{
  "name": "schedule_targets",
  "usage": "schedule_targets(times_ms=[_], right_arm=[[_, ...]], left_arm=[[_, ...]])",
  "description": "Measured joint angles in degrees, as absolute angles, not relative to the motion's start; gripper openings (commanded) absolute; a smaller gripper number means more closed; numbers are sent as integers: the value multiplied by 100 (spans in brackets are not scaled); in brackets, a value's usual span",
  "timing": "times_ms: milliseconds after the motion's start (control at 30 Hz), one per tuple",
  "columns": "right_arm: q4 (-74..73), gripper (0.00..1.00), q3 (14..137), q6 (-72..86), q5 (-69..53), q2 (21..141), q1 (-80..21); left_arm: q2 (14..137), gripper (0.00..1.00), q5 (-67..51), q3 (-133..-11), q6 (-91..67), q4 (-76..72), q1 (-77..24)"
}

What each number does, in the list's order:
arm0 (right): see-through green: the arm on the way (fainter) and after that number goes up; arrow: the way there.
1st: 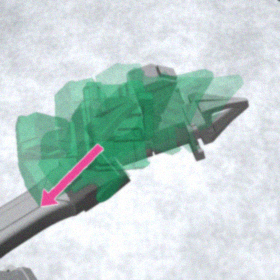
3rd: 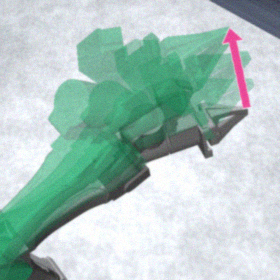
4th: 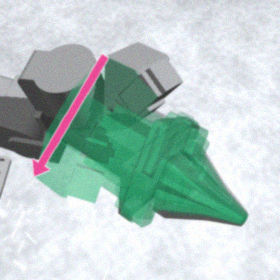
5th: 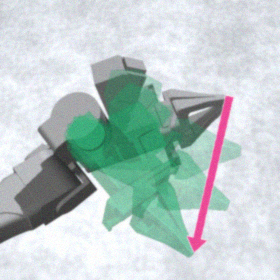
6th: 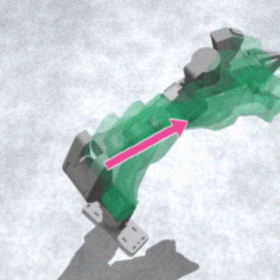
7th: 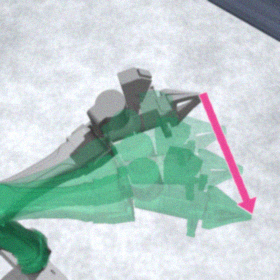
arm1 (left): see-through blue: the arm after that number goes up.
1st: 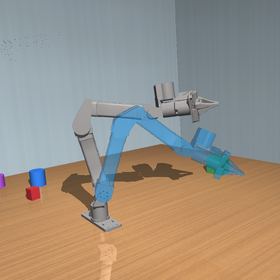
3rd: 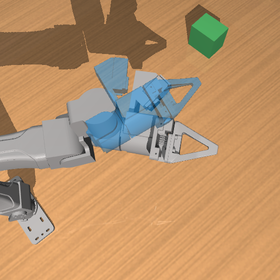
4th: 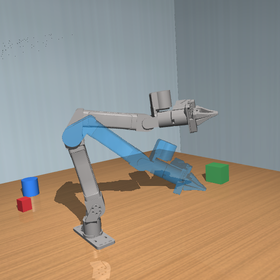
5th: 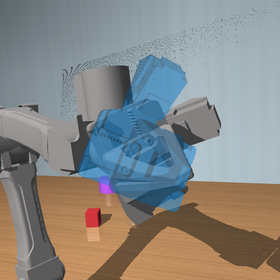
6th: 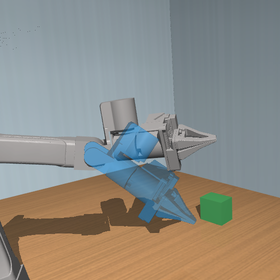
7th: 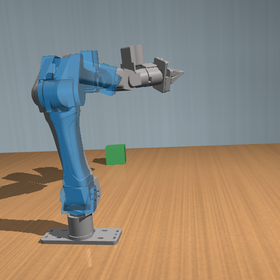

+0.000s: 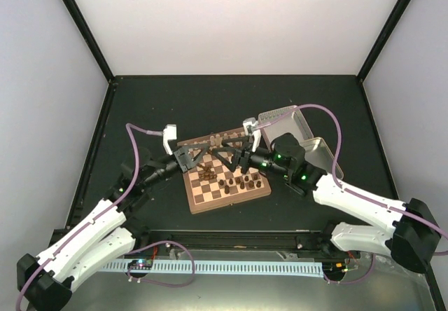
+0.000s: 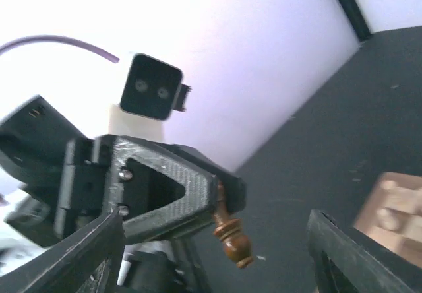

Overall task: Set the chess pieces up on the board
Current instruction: Place the chess piece on the chessboard.

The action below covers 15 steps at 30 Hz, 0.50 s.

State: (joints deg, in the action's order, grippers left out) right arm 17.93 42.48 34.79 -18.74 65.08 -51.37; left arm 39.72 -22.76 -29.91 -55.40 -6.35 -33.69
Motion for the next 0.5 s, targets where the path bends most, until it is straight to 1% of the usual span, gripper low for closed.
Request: schedule_targets(times_ms=[100,200,233,300,367,500], right_arm=[[2545,68,4115,4637,-2047,6595,-5122],[3236,55,4073,5653,-2270,6836,-5124],[3428,50,4071,5898,-2335,6910,-5122],[3732,43,4075,6333,-2458,7015,-5122],[3920,39,4080,6670,-2534,7052,-5124],[4145,27,4080,7089,-2571,7052,-5122]], left_arm=[[3975,6,-2268,-2991,-5896,-1024,-3369],[3988,6,-2250,-2998,-6263,-1422,-3369],[3992,6,-2246,-3000,-6357,-1522,-3367],[4023,6,-2226,-3000,-6571,-1778,-3367],[4053,6,-2206,-3000,-6729,-1957,-3363],[4060,6,-2206,-3000,-6936,-2250,-3358]])
